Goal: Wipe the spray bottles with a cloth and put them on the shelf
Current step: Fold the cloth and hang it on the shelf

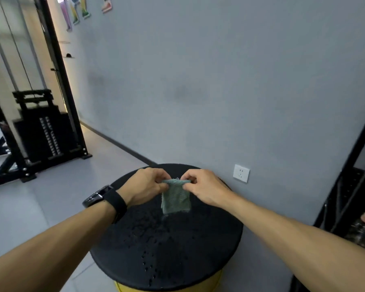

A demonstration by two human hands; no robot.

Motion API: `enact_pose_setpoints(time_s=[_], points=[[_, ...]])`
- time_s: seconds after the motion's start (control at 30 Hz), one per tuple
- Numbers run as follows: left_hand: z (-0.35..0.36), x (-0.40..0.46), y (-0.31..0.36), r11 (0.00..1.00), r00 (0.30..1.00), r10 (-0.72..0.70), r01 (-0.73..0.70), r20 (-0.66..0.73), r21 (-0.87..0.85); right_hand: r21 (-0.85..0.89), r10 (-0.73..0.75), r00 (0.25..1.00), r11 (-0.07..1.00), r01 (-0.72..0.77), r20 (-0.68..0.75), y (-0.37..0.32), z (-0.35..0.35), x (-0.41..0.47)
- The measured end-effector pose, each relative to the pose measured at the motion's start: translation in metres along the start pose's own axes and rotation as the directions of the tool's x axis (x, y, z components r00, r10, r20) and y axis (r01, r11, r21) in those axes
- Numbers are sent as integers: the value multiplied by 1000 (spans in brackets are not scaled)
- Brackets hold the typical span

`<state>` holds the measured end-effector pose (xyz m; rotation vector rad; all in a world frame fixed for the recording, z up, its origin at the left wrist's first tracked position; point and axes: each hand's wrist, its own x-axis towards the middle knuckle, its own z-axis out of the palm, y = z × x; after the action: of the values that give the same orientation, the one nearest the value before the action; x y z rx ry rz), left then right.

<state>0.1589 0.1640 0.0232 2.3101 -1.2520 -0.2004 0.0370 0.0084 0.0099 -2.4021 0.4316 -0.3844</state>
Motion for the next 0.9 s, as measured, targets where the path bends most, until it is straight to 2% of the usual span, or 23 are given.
enact_pose_setpoints(time_s=[0.47, 0.9], points=[[-109, -26, 98, 986, 963, 113, -79, -243, 147, -68, -217, 968, 975, 210, -127, -99, -106, -30], [-134, -44, 151, 982, 931, 186, -163, -313, 98, -141, -233, 949, 968, 206, -213, -123, -158, -68]])
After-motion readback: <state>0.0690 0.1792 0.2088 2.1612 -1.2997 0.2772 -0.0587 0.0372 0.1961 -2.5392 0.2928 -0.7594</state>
